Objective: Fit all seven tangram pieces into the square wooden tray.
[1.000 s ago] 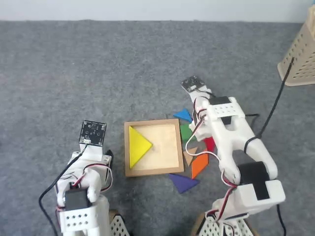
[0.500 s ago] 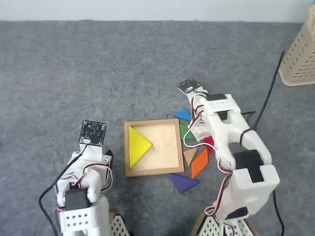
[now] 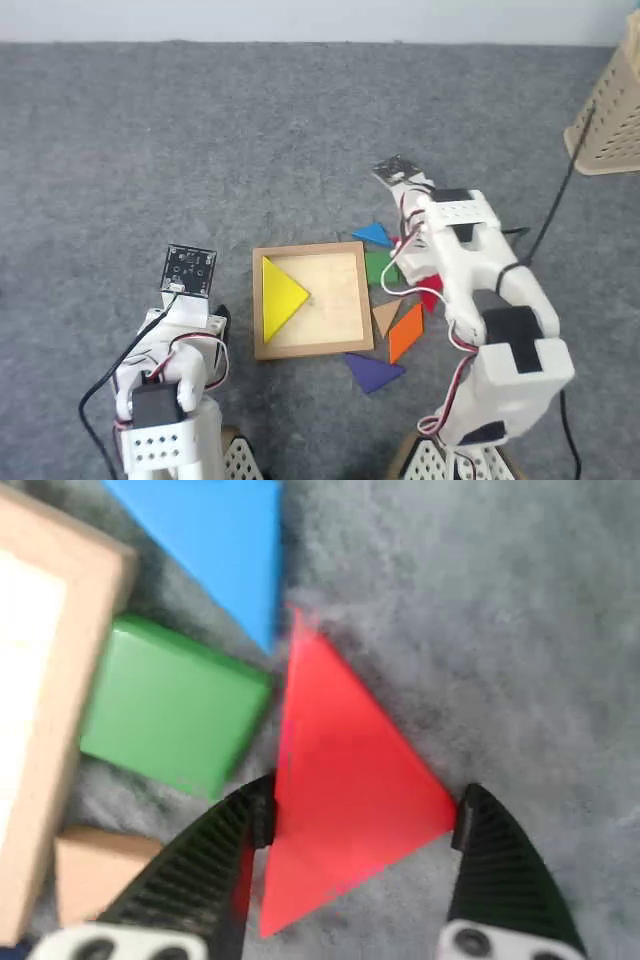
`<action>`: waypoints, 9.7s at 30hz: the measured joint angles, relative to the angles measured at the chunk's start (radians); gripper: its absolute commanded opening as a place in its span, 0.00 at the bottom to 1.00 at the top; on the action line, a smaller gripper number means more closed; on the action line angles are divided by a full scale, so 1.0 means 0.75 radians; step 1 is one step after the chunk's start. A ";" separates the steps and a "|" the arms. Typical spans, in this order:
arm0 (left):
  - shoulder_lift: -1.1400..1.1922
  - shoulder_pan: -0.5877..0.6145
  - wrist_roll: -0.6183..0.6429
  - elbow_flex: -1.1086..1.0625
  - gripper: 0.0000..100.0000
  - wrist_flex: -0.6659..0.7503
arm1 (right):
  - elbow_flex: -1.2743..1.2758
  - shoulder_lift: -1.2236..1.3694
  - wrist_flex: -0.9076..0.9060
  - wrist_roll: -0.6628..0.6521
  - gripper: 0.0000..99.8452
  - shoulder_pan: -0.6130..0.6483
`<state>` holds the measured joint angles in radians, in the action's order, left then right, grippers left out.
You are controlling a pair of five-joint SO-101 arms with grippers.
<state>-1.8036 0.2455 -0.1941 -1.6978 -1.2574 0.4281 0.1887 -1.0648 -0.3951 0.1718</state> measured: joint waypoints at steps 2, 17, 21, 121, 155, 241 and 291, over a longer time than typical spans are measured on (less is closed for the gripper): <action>0.000 0.000 0.000 0.000 0.17 0.000 | 0.002 -0.061 -0.039 0.002 0.19 -0.037; 0.000 0.000 0.000 0.000 0.17 0.000 | 0.063 -0.432 -0.162 0.051 0.19 0.092; 0.000 0.000 0.000 0.000 0.17 0.000 | -0.012 -0.432 -0.231 0.055 0.19 0.258; 0.000 0.000 0.000 0.000 0.17 0.000 | -0.096 -0.231 -0.135 0.082 0.01 -0.039; 0.000 0.000 0.000 0.000 0.17 0.000 | -0.096 -0.233 -0.110 -0.186 0.01 0.556; 0.000 0.000 0.000 0.000 0.17 0.000 | -0.006 -0.186 0.045 -0.135 0.01 0.383; 0.000 0.000 0.000 0.000 0.17 0.000 | 0.563 -0.573 -0.059 0.297 0.18 0.354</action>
<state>-1.8036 0.2455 -0.1941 -1.6978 -1.2574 0.8500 -0.2409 -1.1093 -0.1726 0.4373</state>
